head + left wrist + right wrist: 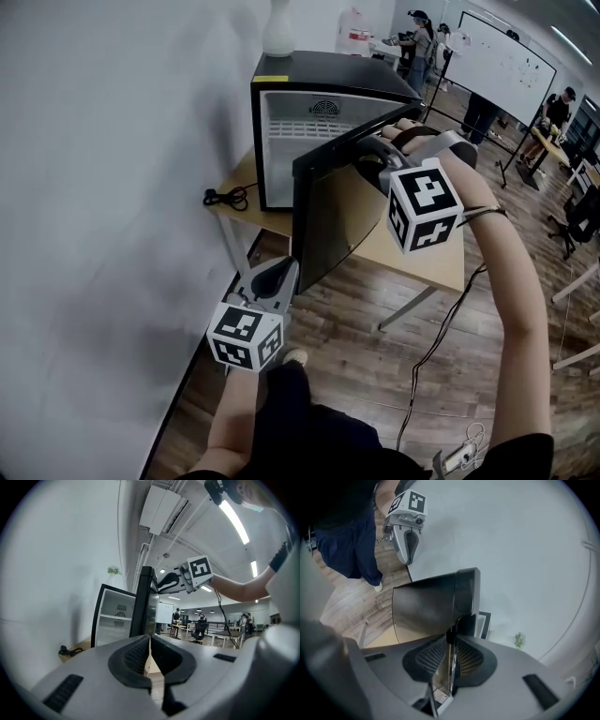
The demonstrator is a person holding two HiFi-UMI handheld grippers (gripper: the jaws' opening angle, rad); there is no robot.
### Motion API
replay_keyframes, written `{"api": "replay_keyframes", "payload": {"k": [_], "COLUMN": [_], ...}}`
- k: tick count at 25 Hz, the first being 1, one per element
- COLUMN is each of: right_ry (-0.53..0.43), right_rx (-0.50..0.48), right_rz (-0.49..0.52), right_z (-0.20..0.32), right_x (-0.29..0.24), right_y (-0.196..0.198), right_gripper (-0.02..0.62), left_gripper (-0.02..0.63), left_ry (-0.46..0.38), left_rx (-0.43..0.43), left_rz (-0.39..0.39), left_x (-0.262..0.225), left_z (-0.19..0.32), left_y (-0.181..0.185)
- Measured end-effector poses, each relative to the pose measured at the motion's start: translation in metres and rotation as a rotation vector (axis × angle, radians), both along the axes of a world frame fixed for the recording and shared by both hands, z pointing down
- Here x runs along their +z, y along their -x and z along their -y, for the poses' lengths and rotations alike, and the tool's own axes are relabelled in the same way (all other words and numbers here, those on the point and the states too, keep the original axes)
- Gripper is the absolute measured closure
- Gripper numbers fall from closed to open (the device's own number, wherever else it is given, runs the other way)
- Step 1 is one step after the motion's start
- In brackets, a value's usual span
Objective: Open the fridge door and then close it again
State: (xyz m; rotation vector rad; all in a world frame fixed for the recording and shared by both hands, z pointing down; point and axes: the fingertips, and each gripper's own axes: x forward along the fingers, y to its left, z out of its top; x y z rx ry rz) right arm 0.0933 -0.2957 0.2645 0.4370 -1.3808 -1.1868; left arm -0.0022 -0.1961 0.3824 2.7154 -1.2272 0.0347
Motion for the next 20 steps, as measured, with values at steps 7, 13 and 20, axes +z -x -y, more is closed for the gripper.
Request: {"api": "replay_keyframes", "payload": {"k": [7, 13, 20], "right_ry": [0.020, 0.038, 0.064], "right_rx": [-0.001, -0.001, 0.007], "right_rz": [0.002, 0.006, 0.009], "right_z": [0.018, 0.039, 0.064], "right_x": [-0.004, -0.001, -0.001], "right_y": [0.015, 0.028, 0.040], "right_gripper": [0.545, 0.543, 0.541], "left_gripper": [0.594, 0.594, 0.594], "left_ry": [0.010, 0.004, 0.002], "left_rx": [-0.029, -0.056, -0.070], "left_rz": [0.004, 0.001, 0.005], "left_x": [-0.002, -0.003, -0.004], "left_z": [0.011, 0.028, 0.041], "left_y": [0.015, 0.029, 0.032]}}
